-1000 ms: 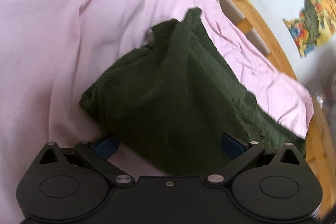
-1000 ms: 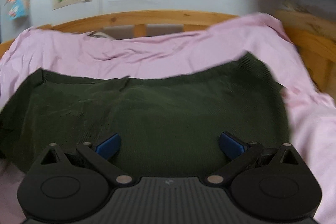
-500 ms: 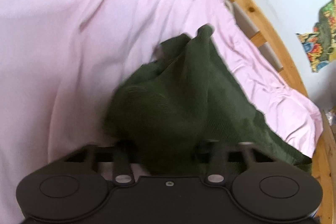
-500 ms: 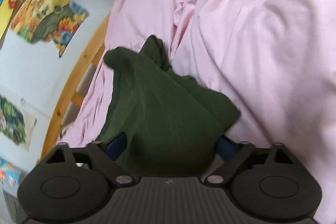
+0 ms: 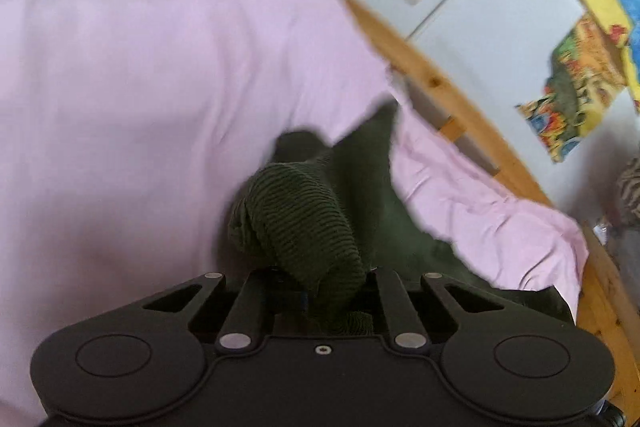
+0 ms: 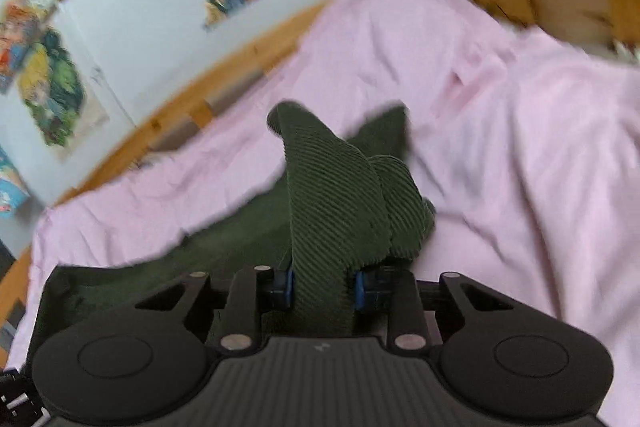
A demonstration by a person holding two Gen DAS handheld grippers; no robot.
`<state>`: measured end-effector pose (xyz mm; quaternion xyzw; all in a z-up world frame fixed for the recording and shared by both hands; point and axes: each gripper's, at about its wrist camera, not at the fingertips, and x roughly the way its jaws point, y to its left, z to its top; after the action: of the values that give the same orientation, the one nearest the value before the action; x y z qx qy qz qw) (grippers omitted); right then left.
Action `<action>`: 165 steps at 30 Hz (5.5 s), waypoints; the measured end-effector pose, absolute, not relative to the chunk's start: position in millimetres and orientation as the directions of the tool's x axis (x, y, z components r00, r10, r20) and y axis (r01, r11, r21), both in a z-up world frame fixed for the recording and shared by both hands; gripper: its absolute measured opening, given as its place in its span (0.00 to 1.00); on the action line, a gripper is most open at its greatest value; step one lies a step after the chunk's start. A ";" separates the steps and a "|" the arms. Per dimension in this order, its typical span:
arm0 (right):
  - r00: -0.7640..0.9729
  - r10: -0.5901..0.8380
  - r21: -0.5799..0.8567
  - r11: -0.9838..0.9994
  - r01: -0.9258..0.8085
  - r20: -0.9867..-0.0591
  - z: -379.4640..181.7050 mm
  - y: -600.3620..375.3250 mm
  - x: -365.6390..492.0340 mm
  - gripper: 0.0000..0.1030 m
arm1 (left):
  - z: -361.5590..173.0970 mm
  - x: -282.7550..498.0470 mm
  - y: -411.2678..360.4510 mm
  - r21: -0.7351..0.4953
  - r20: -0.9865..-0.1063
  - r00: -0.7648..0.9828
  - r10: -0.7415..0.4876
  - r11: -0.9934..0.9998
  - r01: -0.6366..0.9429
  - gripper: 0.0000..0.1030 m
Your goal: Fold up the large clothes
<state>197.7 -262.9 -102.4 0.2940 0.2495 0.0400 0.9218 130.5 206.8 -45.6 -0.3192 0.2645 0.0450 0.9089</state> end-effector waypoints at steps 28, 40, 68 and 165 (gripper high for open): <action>0.933 0.174 -0.324 0.904 -0.278 -0.316 -126.2 -55.0 251.6 0.94 | -69.3 146.5 219.4 -0.567 -0.595 0.801 -0.069 0.742 -0.357 0.48; 0.940 0.185 -0.292 0.917 -0.270 -0.285 -137.2 -60.9 243.0 0.95 | -22.7 150.6 179.7 -0.451 -0.497 0.863 -0.088 0.876 -0.170 0.19; 0.474 0.863 0.960 -0.045 -0.277 0.178 -137.8 -252.6 332.6 1.00 | 19.7 193.7 -4.1 -0.230 -0.435 0.703 -0.563 0.824 0.518 0.18; 0.878 0.331 -0.116 0.914 -0.390 -0.345 -15.3 -161.0 311.8 0.91 | -53.4 261.0 42.9 -0.502 -0.601 0.567 -0.563 0.818 0.280 0.94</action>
<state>311.8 -161.0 -15.3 -0.0912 0.1609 0.1869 0.9648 261.0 42.9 -53.4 -0.1785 0.3966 -0.2431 0.8670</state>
